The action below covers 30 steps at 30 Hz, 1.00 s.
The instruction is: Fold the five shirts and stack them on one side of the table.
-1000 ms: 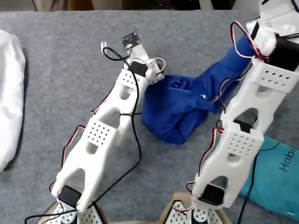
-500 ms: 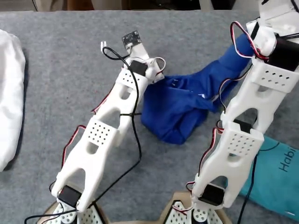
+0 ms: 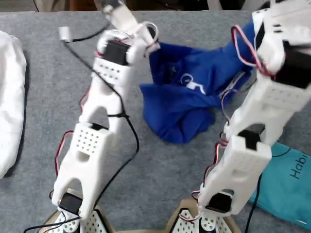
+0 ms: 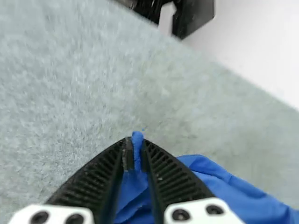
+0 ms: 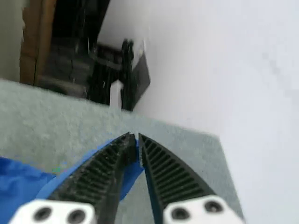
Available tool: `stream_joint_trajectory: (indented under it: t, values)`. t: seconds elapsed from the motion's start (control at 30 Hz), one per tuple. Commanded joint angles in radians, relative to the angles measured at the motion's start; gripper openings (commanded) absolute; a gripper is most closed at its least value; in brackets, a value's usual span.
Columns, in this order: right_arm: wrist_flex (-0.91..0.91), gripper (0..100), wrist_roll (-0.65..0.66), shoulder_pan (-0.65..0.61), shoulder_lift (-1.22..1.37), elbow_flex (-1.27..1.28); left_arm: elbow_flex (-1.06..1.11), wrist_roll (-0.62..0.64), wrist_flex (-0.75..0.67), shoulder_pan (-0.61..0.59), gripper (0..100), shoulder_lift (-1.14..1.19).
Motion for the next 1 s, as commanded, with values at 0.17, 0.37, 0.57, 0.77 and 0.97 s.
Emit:
stream_joint_trajectory:
  t: [0.17, 0.37, 0.57, 0.77, 0.97]
  values:
    - [-0.11, 0.5, -0.121, -0.028, -0.331, -0.038, -0.046, -0.118, 0.152, -0.011, 2, -0.406]
    - [-0.11, 0.5, -0.121, -0.024, -0.487, -0.036, -0.041, -0.258, 0.21, -0.021, 2, -0.662]
    - [-0.097, 0.5, -0.069, -0.027, -0.544, -0.035, -0.038, -0.356, 0.233, -0.037, 2, -0.866]
    - [-0.023, 0.5, -0.035, -0.025, -0.555, -0.035, -0.032, -0.359, 0.25, -0.163, 2, -0.938]
    - [0.009, 0.5, -0.008, -0.008, -0.568, 0.097, 0.114, -0.359, 0.259, -0.233, 2, -0.94]
